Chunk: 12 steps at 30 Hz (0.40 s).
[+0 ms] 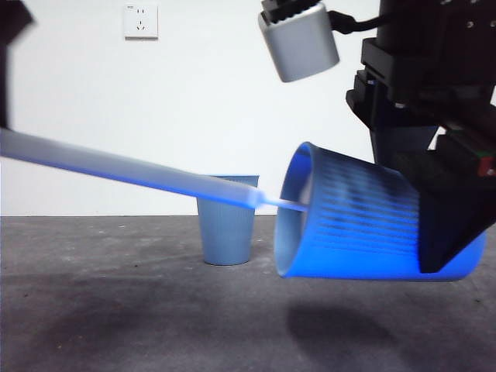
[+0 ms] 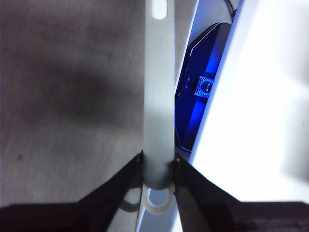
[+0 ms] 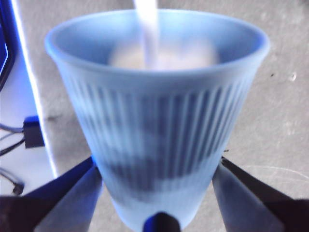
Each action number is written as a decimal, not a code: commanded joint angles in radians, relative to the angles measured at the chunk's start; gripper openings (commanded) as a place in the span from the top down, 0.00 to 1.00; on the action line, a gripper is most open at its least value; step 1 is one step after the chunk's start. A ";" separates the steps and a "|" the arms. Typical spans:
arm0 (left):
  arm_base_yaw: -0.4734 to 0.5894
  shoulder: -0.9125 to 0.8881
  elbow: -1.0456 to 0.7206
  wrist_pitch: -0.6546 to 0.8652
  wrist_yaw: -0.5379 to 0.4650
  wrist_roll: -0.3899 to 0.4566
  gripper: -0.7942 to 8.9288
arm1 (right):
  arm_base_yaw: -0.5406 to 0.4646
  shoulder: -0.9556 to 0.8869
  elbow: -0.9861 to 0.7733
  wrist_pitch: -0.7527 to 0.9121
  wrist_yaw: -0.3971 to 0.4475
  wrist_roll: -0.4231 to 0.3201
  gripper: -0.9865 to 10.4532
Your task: Pick up the cup brush,pick up the cup,insert the brush into the cup,clean the cup,put the cup brush back,put the cup back to the fixed position on the table
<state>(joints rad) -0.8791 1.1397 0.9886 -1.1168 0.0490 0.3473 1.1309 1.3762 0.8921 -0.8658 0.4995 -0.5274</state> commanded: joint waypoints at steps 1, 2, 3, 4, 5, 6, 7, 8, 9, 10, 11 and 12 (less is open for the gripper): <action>0.000 0.054 -0.007 0.060 0.011 -0.010 0.93 | 0.000 0.002 0.004 0.014 -0.014 0.011 0.93; 0.000 0.071 -0.007 0.078 0.011 -0.010 0.93 | 0.000 0.002 0.004 0.016 -0.019 0.012 0.93; 0.000 0.090 -0.007 0.098 0.011 -0.010 0.93 | 0.000 0.002 0.004 0.019 -0.022 0.013 0.93; 0.000 0.106 -0.007 0.117 0.011 -0.010 0.93 | 0.000 0.002 0.004 0.022 -0.022 0.018 0.93; 0.000 0.119 -0.007 0.130 0.011 -0.010 0.93 | 0.000 0.002 0.004 0.025 -0.022 0.023 0.93; 0.001 0.132 -0.007 0.140 0.011 -0.010 0.93 | 0.000 0.002 0.004 0.027 -0.022 0.028 0.93; 0.001 0.140 -0.007 0.142 0.011 -0.010 0.93 | 0.000 0.002 0.004 0.028 -0.022 0.030 0.93; 0.001 0.145 -0.007 0.141 0.011 -0.010 0.93 | 0.000 0.002 0.004 0.028 -0.022 0.030 0.93; 0.001 0.150 -0.007 0.138 0.011 -0.010 0.93 | 0.000 0.002 0.004 0.028 -0.022 0.030 0.93; 0.001 0.151 -0.007 0.134 0.011 -0.010 0.93 | 0.000 0.002 0.004 0.028 -0.022 0.030 0.93; 0.001 0.150 -0.007 0.130 0.011 -0.010 0.93 | 0.000 0.002 0.004 0.028 -0.022 0.030 0.93; 0.001 0.148 -0.007 0.122 0.011 -0.010 0.93 | 0.000 0.002 0.004 0.028 -0.022 0.030 0.93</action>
<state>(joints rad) -0.8791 1.2869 0.9852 -1.0275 0.0551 0.3508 1.1213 1.3762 0.8921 -0.8669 0.4999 -0.5121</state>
